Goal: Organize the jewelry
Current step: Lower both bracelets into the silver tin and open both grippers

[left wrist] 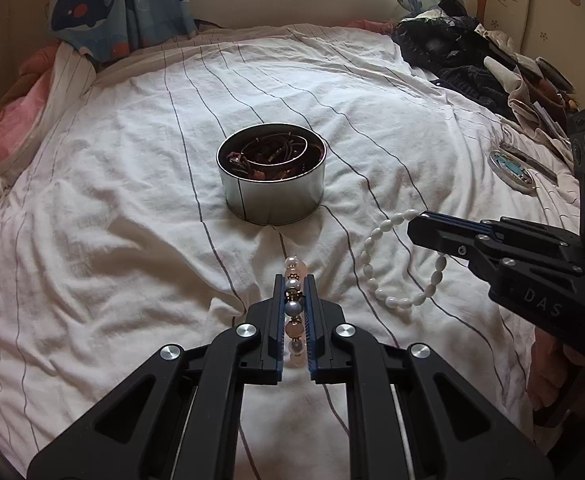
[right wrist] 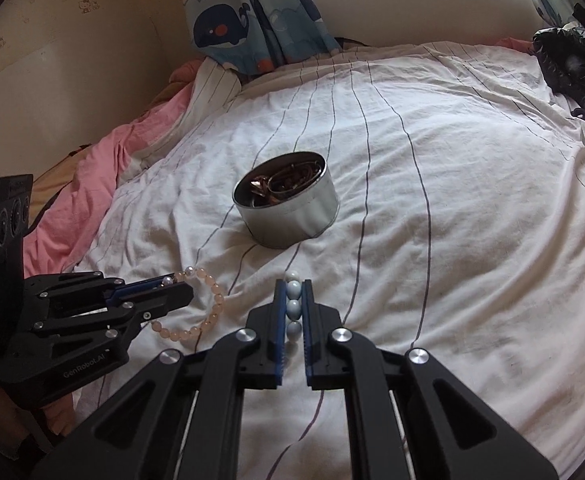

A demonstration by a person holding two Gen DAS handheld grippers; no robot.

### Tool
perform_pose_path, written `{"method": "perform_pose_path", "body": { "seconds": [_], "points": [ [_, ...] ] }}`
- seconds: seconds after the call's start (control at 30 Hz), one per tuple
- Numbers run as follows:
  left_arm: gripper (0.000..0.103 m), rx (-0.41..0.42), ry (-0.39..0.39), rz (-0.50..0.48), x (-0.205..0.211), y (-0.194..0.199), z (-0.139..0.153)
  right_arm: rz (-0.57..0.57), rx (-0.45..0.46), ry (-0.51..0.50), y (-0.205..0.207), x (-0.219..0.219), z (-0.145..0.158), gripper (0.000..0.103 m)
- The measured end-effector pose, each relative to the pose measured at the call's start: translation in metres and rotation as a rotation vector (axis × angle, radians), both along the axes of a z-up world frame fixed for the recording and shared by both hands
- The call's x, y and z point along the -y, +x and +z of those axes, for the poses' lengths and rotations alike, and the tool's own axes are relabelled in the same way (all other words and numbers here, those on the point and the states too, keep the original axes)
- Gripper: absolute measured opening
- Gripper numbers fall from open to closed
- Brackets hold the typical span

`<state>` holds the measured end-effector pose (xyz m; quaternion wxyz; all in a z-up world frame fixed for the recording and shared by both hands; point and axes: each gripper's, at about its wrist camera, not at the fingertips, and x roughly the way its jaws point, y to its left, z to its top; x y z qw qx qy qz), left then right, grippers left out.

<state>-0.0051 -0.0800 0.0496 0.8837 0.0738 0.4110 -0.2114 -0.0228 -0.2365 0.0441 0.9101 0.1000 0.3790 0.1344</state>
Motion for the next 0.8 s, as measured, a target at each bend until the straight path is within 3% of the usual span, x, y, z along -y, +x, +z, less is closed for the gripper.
{"method": "perform_pose_path", "body": {
  "seconds": [0.13, 0.3, 0.57, 0.8],
  "points": [
    [0.008, 0.056, 0.054, 0.012, 0.003, -0.002, 0.009, 0.003, 0.038, 0.025, -0.001, 0.000, 0.007, 0.008],
    [0.008, 0.089, 0.054, 0.017, 0.002, -0.001, 0.018, 0.001, 0.072, 0.058, -0.001, 0.002, 0.013, 0.008],
    [0.008, 0.038, -0.155, 0.032, -0.012, 0.028, 0.043, 0.028, 0.123, 0.149, 0.012, 0.003, 0.032, 0.008],
    [0.008, 0.033, -0.236, 0.044, -0.008, 0.061, 0.055, 0.037, 0.138, 0.185, 0.035, 0.008, 0.042, 0.008]
  ]
}}
